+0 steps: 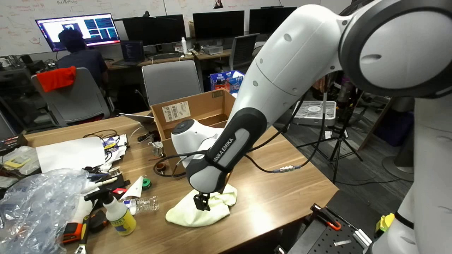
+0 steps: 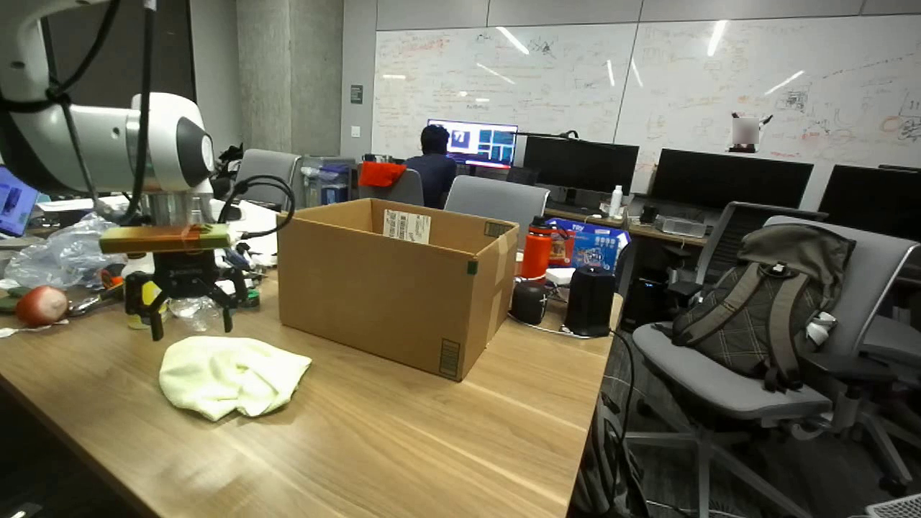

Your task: Put the shirts and towels in the box respectively one at a time

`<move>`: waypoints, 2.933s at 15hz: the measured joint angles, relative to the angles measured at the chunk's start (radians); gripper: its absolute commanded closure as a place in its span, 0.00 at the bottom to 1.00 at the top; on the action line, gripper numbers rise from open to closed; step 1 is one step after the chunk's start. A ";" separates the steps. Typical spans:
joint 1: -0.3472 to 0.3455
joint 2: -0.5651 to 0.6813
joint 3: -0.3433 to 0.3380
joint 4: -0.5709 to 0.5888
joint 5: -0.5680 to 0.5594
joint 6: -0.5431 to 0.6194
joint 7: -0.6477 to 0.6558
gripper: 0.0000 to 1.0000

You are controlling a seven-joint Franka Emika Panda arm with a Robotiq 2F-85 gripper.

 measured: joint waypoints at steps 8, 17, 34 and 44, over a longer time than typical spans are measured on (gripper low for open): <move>0.020 0.124 -0.066 0.121 -0.057 0.031 0.000 0.00; 0.029 0.214 -0.080 0.161 -0.057 0.031 0.002 0.00; 0.020 0.301 -0.095 0.168 -0.039 0.156 0.001 0.00; 0.014 0.289 -0.166 0.164 -0.033 0.167 0.027 0.81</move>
